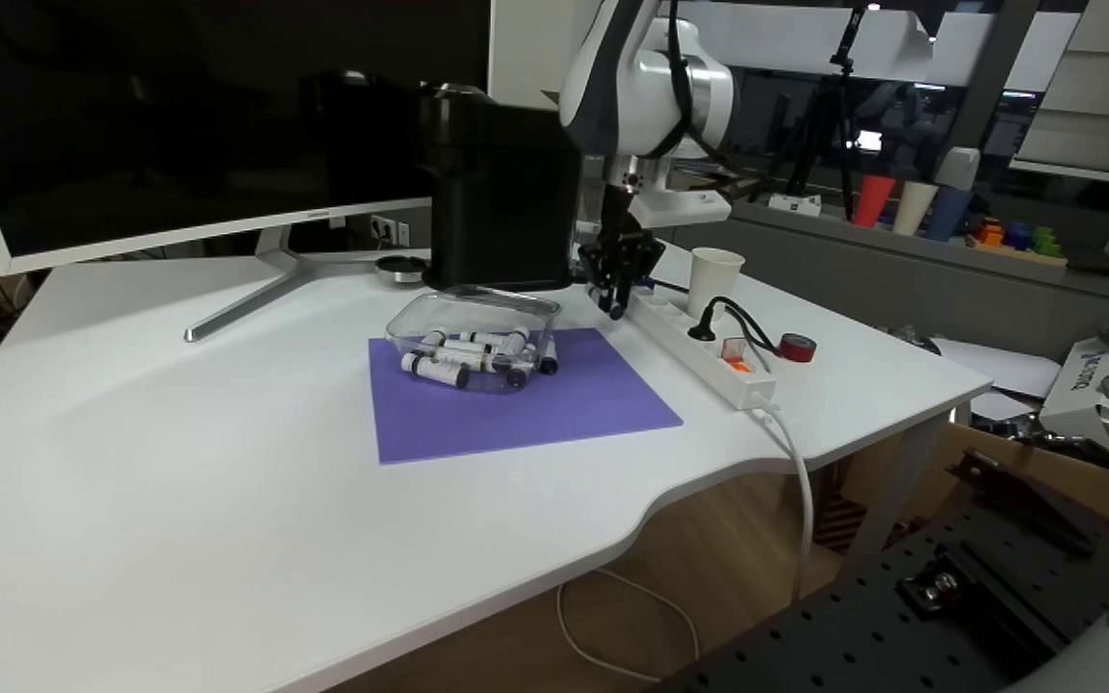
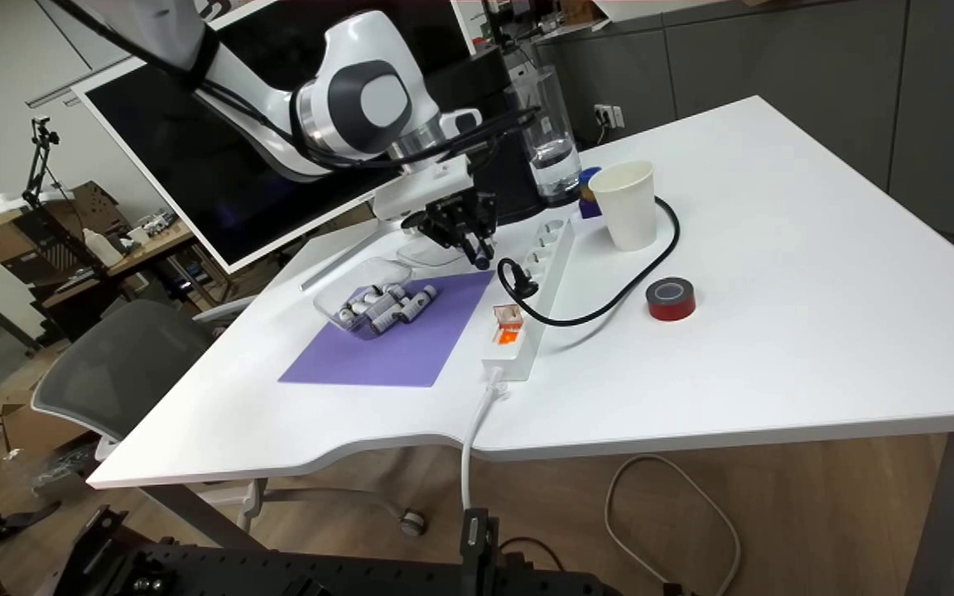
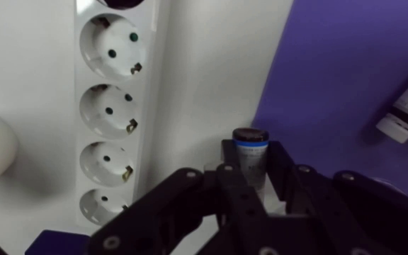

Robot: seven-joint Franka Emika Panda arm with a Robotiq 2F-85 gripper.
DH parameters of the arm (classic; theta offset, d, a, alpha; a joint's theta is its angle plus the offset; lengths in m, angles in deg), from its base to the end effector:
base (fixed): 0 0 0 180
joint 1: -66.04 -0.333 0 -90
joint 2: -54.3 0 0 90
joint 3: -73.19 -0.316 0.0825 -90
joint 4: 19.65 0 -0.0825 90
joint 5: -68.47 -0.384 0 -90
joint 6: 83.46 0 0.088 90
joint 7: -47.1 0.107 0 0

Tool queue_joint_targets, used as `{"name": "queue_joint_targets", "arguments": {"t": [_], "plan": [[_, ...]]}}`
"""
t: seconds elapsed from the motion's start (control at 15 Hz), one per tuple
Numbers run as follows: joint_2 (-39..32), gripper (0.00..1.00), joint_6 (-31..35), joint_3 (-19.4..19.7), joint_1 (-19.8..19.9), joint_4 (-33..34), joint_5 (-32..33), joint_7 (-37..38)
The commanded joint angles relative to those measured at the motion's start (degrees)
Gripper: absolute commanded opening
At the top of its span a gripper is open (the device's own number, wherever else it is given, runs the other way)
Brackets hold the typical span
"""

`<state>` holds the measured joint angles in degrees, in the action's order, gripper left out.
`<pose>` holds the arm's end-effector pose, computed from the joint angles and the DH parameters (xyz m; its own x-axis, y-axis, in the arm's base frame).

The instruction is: Put one bottle inside the clear storage box

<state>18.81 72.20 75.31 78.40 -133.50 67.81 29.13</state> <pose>0.5972 -0.1542 0.1577 0.9931 0.0609 0.1004 0.0562 -0.9972 0.0490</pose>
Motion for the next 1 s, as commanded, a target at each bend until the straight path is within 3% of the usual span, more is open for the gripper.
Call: {"name": "queue_joint_targets", "arguments": {"t": [0.0, 0.33, 0.93], "plan": [[5.29, 0.07, 0.28, -1.00, -1.72, -5.02, 3.58, -1.09], [8.14, 0.07, -5.64, -5.62, -3.62, -6.01, 4.80, -6.05], [8.11, 0.07, -14.93, -8.97, -6.77, -3.39, 4.84, -11.30]]}}
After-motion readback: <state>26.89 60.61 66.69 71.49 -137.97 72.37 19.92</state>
